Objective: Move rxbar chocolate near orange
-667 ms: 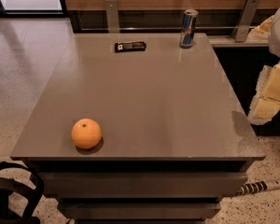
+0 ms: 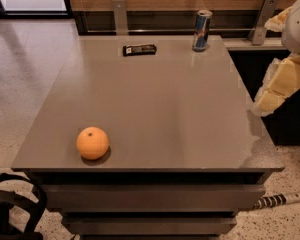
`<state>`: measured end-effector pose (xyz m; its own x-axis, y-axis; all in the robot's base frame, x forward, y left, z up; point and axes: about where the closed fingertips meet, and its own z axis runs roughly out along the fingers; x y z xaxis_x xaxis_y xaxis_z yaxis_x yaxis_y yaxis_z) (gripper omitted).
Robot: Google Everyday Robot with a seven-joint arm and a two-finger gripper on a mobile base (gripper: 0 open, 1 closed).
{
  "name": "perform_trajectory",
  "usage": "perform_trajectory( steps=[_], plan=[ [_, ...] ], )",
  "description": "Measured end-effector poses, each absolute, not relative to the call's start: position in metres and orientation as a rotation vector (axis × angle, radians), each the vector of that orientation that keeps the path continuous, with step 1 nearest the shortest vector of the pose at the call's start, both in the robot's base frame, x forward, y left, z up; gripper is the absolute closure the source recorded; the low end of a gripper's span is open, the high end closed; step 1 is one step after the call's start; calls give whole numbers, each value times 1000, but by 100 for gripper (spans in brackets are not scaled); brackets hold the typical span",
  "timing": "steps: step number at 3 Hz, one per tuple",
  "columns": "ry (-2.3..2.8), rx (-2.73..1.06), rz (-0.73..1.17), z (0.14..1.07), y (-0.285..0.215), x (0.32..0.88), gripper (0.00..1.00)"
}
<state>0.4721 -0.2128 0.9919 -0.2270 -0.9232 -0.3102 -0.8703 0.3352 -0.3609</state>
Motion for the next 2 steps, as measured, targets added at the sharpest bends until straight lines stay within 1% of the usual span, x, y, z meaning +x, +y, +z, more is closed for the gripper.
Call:
perform_trajectory(
  steps=[1,2],
  plan=[
    [2053,-1354,-111,1000,-200,538,0],
    [2067,-1221,-72,1005,-180,572,0]
  ],
)
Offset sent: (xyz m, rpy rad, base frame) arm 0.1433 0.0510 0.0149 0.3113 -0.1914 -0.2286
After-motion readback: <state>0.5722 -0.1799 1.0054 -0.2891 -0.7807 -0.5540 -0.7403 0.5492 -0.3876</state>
